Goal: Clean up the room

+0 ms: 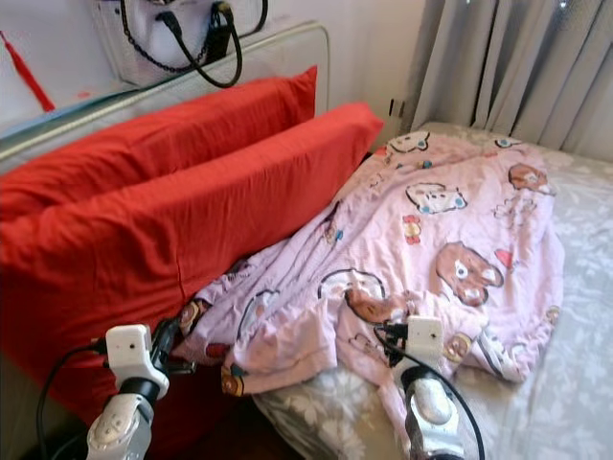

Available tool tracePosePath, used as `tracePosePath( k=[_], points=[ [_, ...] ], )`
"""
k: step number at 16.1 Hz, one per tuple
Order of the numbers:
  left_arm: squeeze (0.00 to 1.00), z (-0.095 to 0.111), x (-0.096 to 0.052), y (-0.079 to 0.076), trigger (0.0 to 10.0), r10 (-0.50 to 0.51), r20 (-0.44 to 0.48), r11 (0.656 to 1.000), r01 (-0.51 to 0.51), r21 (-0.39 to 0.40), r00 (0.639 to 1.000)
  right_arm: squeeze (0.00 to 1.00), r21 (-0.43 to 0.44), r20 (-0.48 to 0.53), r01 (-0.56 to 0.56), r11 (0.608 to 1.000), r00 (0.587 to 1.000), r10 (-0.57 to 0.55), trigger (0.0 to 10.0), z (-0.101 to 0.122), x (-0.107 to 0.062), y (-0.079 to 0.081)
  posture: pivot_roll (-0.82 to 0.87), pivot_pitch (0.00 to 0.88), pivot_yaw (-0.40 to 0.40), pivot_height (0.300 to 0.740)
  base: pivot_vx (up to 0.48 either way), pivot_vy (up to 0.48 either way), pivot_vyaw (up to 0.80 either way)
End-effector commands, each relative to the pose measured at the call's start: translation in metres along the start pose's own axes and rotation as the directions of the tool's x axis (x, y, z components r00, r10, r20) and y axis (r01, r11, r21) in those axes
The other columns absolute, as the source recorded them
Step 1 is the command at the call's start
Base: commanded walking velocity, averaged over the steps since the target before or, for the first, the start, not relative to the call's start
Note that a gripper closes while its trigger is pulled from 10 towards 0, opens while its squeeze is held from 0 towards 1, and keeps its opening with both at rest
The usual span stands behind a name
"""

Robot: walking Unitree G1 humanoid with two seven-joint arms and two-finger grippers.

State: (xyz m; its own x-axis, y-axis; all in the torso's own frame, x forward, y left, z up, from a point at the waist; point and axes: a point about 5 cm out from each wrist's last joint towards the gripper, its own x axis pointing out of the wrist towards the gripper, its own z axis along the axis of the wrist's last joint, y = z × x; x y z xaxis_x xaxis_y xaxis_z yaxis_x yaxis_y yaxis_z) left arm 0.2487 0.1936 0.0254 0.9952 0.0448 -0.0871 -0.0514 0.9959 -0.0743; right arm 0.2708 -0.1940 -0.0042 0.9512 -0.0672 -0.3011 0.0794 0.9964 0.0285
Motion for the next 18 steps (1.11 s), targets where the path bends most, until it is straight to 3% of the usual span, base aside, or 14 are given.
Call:
tracePosePath(
  k=[1, 6, 8, 18],
  points=[
    [0.0, -0.001, -0.002, 0.001, 10.0, 0.01, -0.012, 1.0, -0.01, -0.001, 1.0, 0.0, 0.012, 0.022, 0.003, 1.0, 1.0, -0.003, 10.0, 0.007, 0.004, 0.003, 0.03, 0.0, 0.029, 0.677, 0.0, 0.0, 0.0],
    [0.0, 0.0, -0.002, 0.003, 10.0, 0.012, -0.014, 1.0, -0.012, -0.003, 1.0, 0.0, 0.0, 0.002, -0.007, 1.0, 1.0, 0.007, 10.0, 0.006, 0.006, 0.008, 0.04, 0.0, 0.025, 0.677, 0.0, 0.0, 0.0],
    [0.0, 0.001, -0.001, 0.003, 10.0, 0.01, -0.017, 1.0, -0.01, -0.002, 1.0, 0.0, -0.001, -0.009, -0.012, 1.0, 1.0, 0.012, 10.0, 0.004, 0.005, 0.009, 0.04, 0.0, 0.028, 0.648, 0.0, 0.0, 0.0],
    [0.0, -0.003, 0.001, 0.004, 10.0, 0.0, -0.042, 1.0, 0.0, -0.003, 0.999, 0.0, 0.009, -0.014, -0.032, 0.999, 0.999, 0.032, 10.0, 0.002, 0.005, 0.013, 0.04, 0.0, 0.027, 0.648, 0.0, 0.0, 0.0]
  ],
)
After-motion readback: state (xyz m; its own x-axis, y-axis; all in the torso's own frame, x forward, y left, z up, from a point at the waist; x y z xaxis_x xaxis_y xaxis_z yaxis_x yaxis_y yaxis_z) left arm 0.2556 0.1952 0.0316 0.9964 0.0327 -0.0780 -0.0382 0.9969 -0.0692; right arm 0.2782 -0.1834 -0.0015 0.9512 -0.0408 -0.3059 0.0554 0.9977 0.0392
